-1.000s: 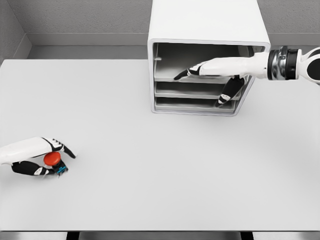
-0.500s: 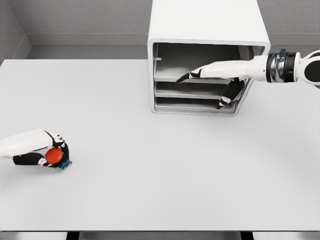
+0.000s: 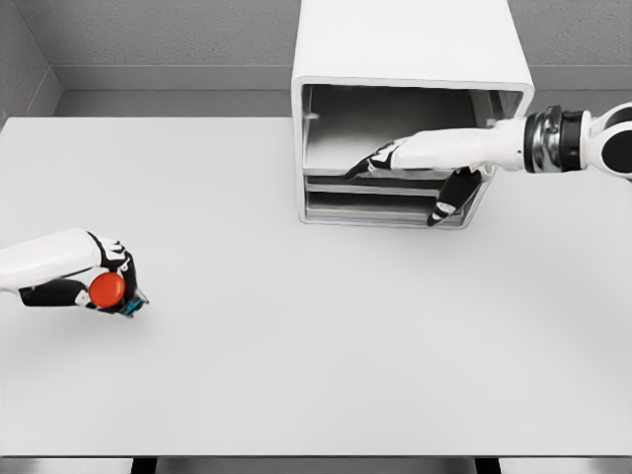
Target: Slide open multi-storey tabletop storage cabinets and put open load switch and slide close multi-storey tabletop storage cabinets
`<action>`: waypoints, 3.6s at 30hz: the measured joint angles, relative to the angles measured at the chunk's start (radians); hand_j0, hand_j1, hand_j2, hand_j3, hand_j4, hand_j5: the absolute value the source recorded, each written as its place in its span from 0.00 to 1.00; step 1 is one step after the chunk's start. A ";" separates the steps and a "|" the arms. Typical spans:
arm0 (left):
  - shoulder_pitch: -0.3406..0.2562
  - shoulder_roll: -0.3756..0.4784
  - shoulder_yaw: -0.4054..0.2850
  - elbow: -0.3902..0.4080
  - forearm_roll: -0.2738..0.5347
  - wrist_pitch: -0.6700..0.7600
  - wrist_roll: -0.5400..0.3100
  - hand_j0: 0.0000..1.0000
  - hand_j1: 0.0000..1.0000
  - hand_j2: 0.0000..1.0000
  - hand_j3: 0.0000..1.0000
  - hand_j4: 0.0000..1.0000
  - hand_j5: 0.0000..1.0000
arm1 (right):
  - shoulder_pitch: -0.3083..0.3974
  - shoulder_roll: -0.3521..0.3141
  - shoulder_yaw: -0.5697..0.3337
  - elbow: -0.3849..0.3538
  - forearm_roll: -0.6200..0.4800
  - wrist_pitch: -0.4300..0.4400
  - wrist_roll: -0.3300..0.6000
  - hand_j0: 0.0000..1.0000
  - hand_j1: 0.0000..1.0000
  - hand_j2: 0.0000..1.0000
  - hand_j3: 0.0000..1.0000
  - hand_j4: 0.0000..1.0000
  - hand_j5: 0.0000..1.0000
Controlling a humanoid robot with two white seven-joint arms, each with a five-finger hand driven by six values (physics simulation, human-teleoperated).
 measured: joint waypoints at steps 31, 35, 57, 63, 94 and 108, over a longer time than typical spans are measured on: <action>-0.115 -0.053 -0.012 -0.044 0.152 0.001 0.137 0.32 0.32 0.32 0.32 0.32 0.32 | 0.037 -0.175 0.067 -0.178 -0.046 -0.258 0.000 1.00 1.00 1.00 1.00 1.00 1.00; -0.127 -0.081 -0.016 -0.044 0.160 0.001 0.138 0.32 0.32 0.32 0.32 0.32 0.32 | 0.037 -0.187 0.073 -0.181 -0.046 -0.259 0.000 1.00 1.00 1.00 1.00 1.00 1.00; -0.195 -0.197 -0.025 -0.044 0.149 0.001 0.129 0.33 0.33 0.33 0.33 0.33 0.33 | 0.037 -0.239 0.075 -0.197 -0.094 -0.260 0.000 1.00 1.00 1.00 1.00 1.00 1.00; -0.245 -0.230 -0.048 -0.048 0.138 0.002 0.131 0.33 0.33 0.33 0.33 0.33 0.33 | 0.037 -0.242 0.075 -0.199 -0.096 -0.260 0.000 1.00 1.00 1.00 1.00 1.00 1.00; -0.420 -0.419 -0.179 -0.024 0.099 0.001 0.125 0.33 0.33 0.33 0.33 0.33 0.33 | 0.037 -0.253 0.077 -0.203 -0.096 -0.260 0.000 1.00 1.00 1.00 1.00 1.00 1.00; -0.512 -0.534 -0.260 0.080 0.049 0.001 0.112 0.33 0.33 0.33 0.33 0.33 0.33 | 0.029 -0.256 0.077 -0.204 -0.097 -0.260 0.000 1.00 1.00 1.00 1.00 1.00 1.00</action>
